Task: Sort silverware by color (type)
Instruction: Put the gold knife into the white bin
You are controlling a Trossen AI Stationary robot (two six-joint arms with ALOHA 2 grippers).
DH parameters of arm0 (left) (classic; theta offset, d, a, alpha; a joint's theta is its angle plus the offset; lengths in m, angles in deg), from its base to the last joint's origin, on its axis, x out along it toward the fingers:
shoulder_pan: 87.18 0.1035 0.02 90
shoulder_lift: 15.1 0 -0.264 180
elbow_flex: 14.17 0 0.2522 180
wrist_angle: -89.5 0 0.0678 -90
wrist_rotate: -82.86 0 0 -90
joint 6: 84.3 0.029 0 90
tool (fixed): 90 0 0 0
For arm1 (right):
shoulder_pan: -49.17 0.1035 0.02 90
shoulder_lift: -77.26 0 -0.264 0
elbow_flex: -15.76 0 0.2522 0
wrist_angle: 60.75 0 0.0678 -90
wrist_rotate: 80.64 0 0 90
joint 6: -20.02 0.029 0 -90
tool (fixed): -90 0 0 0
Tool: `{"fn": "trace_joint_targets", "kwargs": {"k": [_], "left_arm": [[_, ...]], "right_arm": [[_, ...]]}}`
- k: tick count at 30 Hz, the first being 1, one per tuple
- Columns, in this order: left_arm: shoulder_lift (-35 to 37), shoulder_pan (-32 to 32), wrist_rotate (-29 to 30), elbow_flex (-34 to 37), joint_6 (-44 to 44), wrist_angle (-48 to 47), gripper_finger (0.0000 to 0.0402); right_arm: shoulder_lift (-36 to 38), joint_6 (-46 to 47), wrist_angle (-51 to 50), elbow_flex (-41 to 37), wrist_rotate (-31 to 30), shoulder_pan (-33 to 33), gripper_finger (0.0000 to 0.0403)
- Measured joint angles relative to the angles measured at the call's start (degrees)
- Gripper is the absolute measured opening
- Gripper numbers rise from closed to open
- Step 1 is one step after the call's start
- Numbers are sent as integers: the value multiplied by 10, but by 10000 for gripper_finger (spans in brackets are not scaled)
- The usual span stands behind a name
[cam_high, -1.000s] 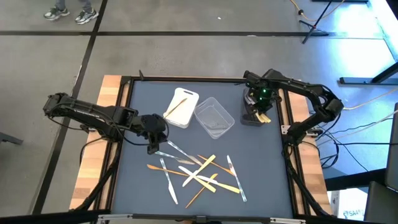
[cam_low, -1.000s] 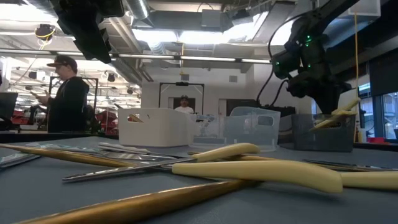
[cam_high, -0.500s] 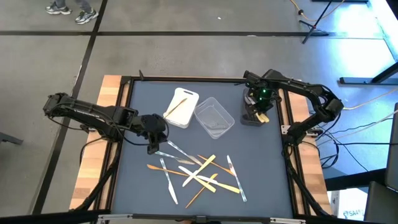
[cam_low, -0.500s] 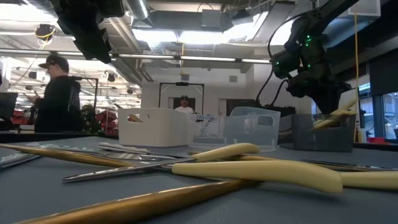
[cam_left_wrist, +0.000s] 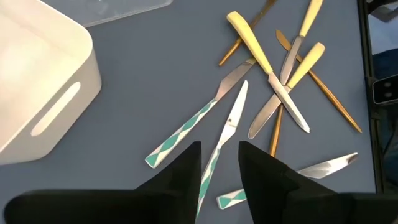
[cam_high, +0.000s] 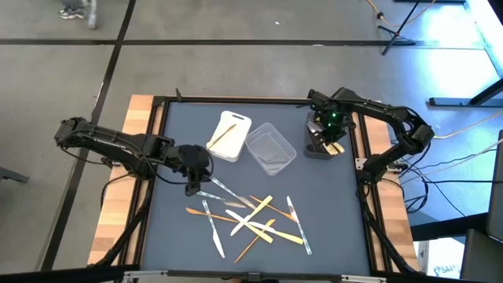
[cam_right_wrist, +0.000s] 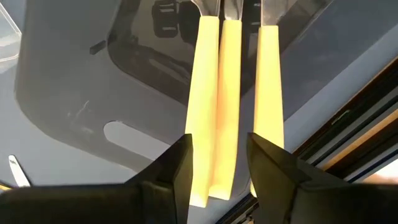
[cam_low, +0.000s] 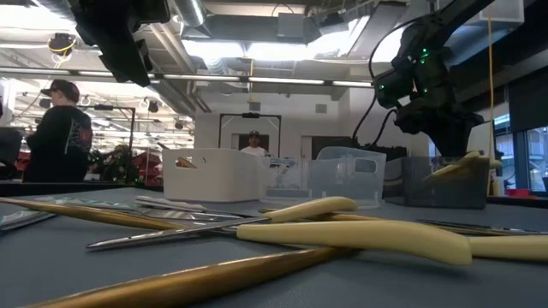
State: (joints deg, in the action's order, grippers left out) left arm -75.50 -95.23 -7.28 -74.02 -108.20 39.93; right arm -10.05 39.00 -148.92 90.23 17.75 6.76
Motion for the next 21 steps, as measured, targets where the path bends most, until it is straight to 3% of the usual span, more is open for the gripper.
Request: {"fn": "trace_joint_targets", "kwargs": {"k": [10, 21], "left_arm": [[-14, -33, -24, 0, 15, 70, 141], [-140, -122, -4, 0, 20, 158, 141]], "right_arm": [[0, 0, 0, 0, 0, 0, 138], [0, 0, 0, 0, -3, 0, 138]]}}
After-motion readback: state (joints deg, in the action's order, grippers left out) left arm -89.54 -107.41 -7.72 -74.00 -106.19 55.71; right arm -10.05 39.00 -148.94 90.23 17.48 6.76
